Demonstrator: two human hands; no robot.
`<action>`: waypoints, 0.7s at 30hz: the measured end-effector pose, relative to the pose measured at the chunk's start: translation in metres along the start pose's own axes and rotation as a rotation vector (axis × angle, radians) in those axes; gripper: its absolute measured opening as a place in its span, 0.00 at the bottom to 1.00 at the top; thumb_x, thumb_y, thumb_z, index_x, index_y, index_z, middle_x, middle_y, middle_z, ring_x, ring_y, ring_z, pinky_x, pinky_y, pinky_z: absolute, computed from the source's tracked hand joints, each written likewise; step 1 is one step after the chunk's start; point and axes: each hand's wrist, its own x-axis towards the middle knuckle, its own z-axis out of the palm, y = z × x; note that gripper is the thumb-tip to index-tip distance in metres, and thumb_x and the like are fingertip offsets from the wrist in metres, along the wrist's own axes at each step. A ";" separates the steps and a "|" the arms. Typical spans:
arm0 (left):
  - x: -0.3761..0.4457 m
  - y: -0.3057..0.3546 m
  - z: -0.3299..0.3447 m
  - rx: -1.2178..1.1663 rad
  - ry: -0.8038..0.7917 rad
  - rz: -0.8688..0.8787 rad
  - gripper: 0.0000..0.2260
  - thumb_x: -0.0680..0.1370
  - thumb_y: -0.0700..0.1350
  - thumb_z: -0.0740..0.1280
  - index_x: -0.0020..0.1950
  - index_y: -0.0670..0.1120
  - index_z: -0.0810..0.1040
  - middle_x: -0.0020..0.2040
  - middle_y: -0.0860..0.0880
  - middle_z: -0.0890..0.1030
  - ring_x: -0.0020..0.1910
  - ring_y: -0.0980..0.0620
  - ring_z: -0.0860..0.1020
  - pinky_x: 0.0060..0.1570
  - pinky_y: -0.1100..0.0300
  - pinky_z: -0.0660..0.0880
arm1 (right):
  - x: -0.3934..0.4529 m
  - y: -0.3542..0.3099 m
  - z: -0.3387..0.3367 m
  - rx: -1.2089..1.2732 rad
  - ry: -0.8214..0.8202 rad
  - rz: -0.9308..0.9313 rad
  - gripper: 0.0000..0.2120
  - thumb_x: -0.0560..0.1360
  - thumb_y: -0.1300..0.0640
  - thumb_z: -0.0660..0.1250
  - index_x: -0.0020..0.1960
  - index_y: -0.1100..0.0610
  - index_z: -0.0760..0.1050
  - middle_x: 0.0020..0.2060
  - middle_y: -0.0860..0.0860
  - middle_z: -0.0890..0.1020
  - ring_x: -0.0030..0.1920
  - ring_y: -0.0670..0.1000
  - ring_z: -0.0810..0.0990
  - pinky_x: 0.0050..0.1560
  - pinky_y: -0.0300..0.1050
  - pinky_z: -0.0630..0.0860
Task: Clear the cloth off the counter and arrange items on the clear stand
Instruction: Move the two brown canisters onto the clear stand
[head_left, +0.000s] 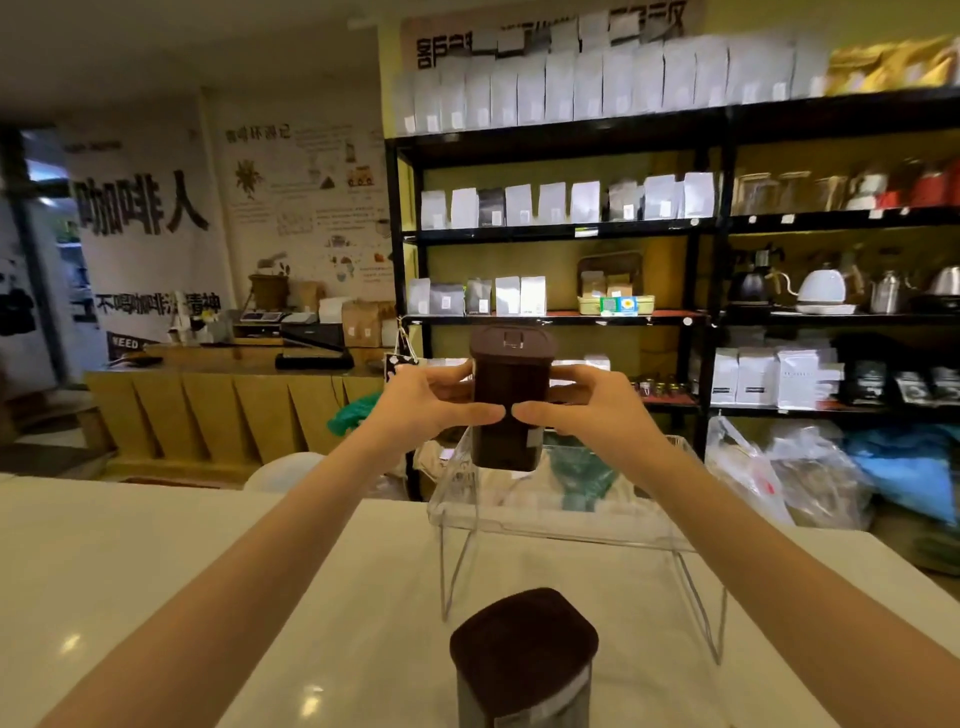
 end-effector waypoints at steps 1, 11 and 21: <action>0.009 -0.006 -0.001 0.012 0.005 0.009 0.22 0.67 0.38 0.74 0.61 0.46 0.77 0.48 0.52 0.85 0.35 0.70 0.81 0.34 0.78 0.75 | 0.008 0.004 0.003 -0.011 0.004 0.009 0.29 0.65 0.54 0.75 0.64 0.57 0.71 0.45 0.49 0.81 0.41 0.44 0.80 0.36 0.32 0.74; 0.063 -0.073 0.004 -0.037 -0.002 0.001 0.24 0.67 0.37 0.74 0.63 0.45 0.75 0.56 0.44 0.83 0.45 0.62 0.81 0.51 0.66 0.78 | 0.070 0.059 0.034 -0.061 -0.019 0.097 0.23 0.66 0.57 0.74 0.60 0.58 0.76 0.54 0.54 0.83 0.51 0.51 0.80 0.56 0.47 0.76; 0.075 -0.109 0.011 -0.130 0.044 -0.097 0.28 0.69 0.36 0.72 0.68 0.42 0.69 0.61 0.42 0.79 0.59 0.48 0.78 0.63 0.49 0.74 | 0.088 0.082 0.054 -0.094 0.018 0.100 0.27 0.65 0.56 0.75 0.62 0.60 0.73 0.57 0.56 0.81 0.51 0.49 0.78 0.52 0.42 0.75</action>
